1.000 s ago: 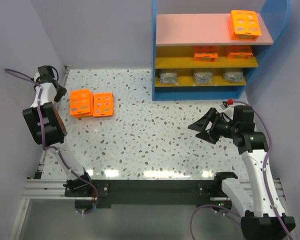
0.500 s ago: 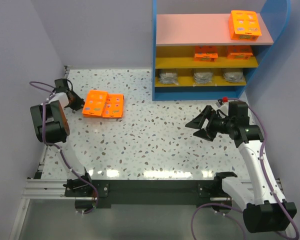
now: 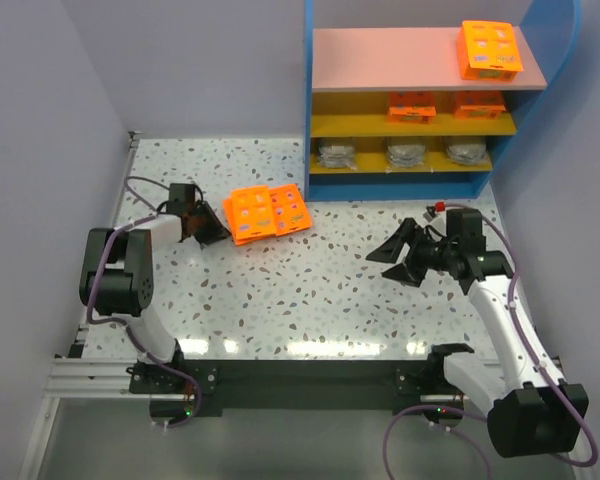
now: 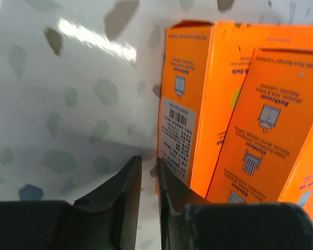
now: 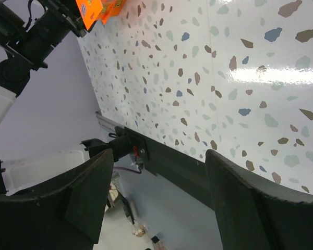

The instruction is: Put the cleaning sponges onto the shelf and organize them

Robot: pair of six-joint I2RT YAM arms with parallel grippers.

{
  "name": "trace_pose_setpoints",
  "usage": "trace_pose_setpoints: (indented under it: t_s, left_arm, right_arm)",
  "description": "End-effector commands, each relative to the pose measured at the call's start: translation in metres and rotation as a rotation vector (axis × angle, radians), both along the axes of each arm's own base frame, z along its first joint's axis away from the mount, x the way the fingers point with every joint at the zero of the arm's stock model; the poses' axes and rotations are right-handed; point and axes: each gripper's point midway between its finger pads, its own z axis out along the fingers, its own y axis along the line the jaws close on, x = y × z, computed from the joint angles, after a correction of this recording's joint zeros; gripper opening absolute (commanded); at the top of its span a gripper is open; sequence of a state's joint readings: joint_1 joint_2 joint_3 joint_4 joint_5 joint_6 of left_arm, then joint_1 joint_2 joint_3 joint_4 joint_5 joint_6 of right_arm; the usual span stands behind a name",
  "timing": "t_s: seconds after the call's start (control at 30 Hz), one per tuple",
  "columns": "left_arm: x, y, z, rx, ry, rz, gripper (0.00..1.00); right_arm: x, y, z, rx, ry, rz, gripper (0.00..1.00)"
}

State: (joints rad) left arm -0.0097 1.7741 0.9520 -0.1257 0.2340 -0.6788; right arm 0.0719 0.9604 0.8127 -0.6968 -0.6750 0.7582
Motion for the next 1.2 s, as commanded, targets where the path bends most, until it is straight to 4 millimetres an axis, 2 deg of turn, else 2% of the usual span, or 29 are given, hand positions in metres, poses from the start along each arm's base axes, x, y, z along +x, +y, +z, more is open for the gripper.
trace_pose_setpoints:
  t_s: [0.0,0.17,0.2,0.27,0.3,0.37,0.4,0.43,0.5,0.57,0.63,0.67,0.7,0.83,0.93,1.03,1.07,1.1,1.17]
  left_arm:
    - [-0.026,-0.03,-0.004,-0.065,0.039,-0.046,0.24]
    - [-0.05,-0.074,0.0,-0.116,0.05,-0.148,0.23]
    - [-0.051,-0.078,0.001,-0.117,0.05,-0.157,0.23]
    - [-0.058,-0.088,0.002,-0.139,0.056,-0.176,0.22]
    - [-0.061,-0.091,0.003,-0.151,0.057,-0.184,0.22]
    - [-0.069,-0.094,0.006,-0.163,0.062,-0.195,0.21]
    - [-0.072,-0.093,0.008,-0.16,0.063,-0.195,0.21]
    - [-0.08,-0.09,0.006,-0.15,0.081,-0.192,0.2]
    - [-0.085,-0.082,0.019,-0.11,0.048,-0.179,0.2]
    - [-0.096,-0.069,0.028,-0.058,0.049,-0.147,0.19]
    - [-0.108,-0.062,0.04,-0.044,0.038,-0.132,0.19]
    - [-0.111,-0.061,0.044,-0.042,0.033,-0.123,0.19]
    - [-0.114,-0.059,0.049,-0.043,0.026,-0.114,0.19]
    - [-0.126,-0.047,0.078,-0.031,-0.045,-0.06,0.2]
    - [-0.128,-0.04,0.09,-0.011,-0.081,-0.035,0.2]
    - [-0.133,-0.033,0.085,0.011,-0.061,-0.026,0.2]
    - [-0.134,-0.033,0.083,0.01,-0.053,-0.025,0.2]
    - [-0.137,-0.031,0.082,0.01,-0.045,-0.023,0.2]
    - [-0.138,-0.029,0.083,0.009,-0.046,-0.019,0.2]
  right_arm:
    - [0.005,0.003,-0.005,0.003,-0.043,0.019,0.75]
    - [0.014,0.013,-0.017,0.038,-0.035,0.004,0.75]
    - [0.013,0.021,-0.022,0.047,-0.024,0.02,0.75]
    - [0.021,0.038,-0.021,0.067,-0.044,0.019,0.75]
    - [0.024,0.044,-0.028,0.068,-0.027,0.02,0.75]
    - [0.037,0.062,-0.021,0.113,-0.06,0.007,0.75]
    - [0.038,0.077,-0.021,0.117,-0.067,0.023,0.75]
    - [0.049,0.088,-0.022,0.146,-0.067,0.012,0.75]
    - [0.058,0.111,-0.018,0.165,-0.089,0.03,0.75]
    - [0.072,0.13,-0.027,0.179,-0.073,0.03,0.75]
    - [0.085,0.15,-0.019,0.212,-0.1,0.041,0.75]
    - [0.087,0.16,-0.031,0.21,-0.069,0.051,0.75]
    - [0.093,0.168,-0.027,0.231,-0.07,0.052,0.75]
    - [0.114,0.187,-0.025,0.257,-0.117,0.017,0.74]
    - [0.124,0.199,-0.032,0.269,-0.107,0.005,0.72]
    - [0.13,0.213,-0.05,0.252,-0.081,-0.005,0.71]
    - [0.133,0.219,-0.05,0.253,-0.085,-0.009,0.7]
    - [0.135,0.222,-0.061,0.243,-0.06,-0.017,0.7]
    - [0.14,0.229,-0.061,0.246,-0.066,-0.022,0.7]
